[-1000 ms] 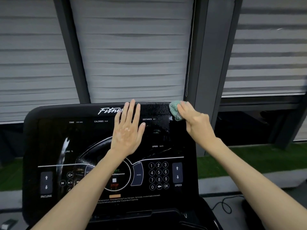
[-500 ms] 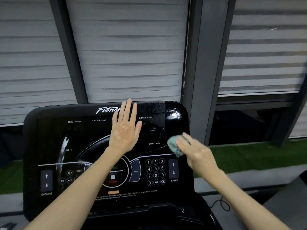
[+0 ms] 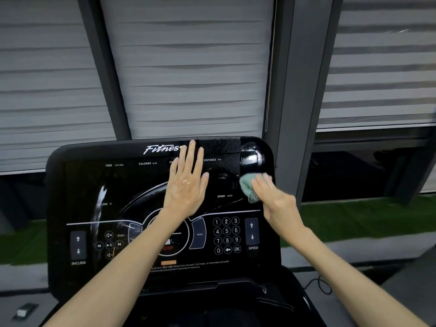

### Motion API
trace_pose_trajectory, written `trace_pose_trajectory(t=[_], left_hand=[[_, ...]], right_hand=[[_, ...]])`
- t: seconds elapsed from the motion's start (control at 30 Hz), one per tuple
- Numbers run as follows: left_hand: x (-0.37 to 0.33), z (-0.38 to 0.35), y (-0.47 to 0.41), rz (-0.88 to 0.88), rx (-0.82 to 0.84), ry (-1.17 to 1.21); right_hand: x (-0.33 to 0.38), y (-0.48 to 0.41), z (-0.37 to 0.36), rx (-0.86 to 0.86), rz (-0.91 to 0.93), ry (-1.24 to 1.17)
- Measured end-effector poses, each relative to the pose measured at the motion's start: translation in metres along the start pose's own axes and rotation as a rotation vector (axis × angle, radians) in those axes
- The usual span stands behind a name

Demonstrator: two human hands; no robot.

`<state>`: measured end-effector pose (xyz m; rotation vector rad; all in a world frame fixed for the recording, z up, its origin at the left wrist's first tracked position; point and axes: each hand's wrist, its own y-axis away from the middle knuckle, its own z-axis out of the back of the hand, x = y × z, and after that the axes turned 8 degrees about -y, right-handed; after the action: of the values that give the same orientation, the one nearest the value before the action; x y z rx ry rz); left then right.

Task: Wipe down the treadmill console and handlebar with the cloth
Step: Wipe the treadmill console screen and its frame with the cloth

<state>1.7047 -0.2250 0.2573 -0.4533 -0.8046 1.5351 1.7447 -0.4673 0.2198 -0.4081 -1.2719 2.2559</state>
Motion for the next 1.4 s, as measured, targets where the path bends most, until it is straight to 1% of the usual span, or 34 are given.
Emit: trace_pose_trajectory(t=[0.07,0.17,0.2,0.27,0.4,0.47,0.53,0.63,0.77,0.93,1.03,1.1,1.17,1.27,1.33,1.4], left_hand=[[-0.002,0.000,0.000,0.003,0.001,-0.013],[-0.003,0.000,-0.001,0.011,0.003,-0.020],[-0.003,-0.001,-0.001,0.010,0.003,-0.023],[-0.002,-0.002,-0.001,0.007,0.001,-0.030],[-0.002,-0.003,0.000,0.008,0.003,-0.029],[-0.001,-0.002,0.000,0.006,0.003,-0.023],[0.000,-0.002,0.000,0.004,0.007,-0.021],[0.000,-0.001,0.000,0.003,0.011,-0.021],[0.000,0.000,0.001,0.008,0.010,0.006],[0.002,0.002,0.001,-0.002,0.009,0.053],[0.002,0.003,0.004,-0.002,0.015,0.060],[0.001,0.004,0.004,0.005,0.019,0.065],[0.000,0.005,0.006,0.006,0.022,0.069],[0.001,0.005,0.009,-0.009,0.016,0.076],[0.003,0.004,0.012,-0.014,0.012,0.075],[0.004,0.003,0.014,-0.022,0.011,0.081]], right_hand=[[0.007,0.044,-0.004,0.016,-0.035,-0.052],[0.016,0.100,-0.006,0.146,-0.059,-0.122],[0.016,0.106,-0.003,0.190,-0.046,-0.134],[0.011,0.096,0.005,0.213,-0.022,-0.153],[-0.009,0.031,0.011,0.120,-0.036,-0.099],[-0.021,-0.012,0.010,0.081,-0.053,-0.039],[-0.028,-0.052,0.011,0.050,-0.032,0.035],[-0.031,-0.081,0.008,-0.002,-0.022,0.046],[-0.017,-0.061,0.004,-0.040,-0.085,0.023],[-0.005,0.022,-0.003,-0.034,-0.064,-0.054],[0.005,0.075,-0.005,0.002,-0.084,-0.078],[0.010,0.095,-0.005,0.074,-0.129,-0.106],[0.011,0.099,-0.001,0.126,-0.138,-0.141],[0.003,0.079,0.004,0.139,-0.085,-0.114],[-0.004,0.055,0.005,0.115,-0.074,-0.084],[-0.011,0.024,0.004,0.053,-0.077,-0.074]])
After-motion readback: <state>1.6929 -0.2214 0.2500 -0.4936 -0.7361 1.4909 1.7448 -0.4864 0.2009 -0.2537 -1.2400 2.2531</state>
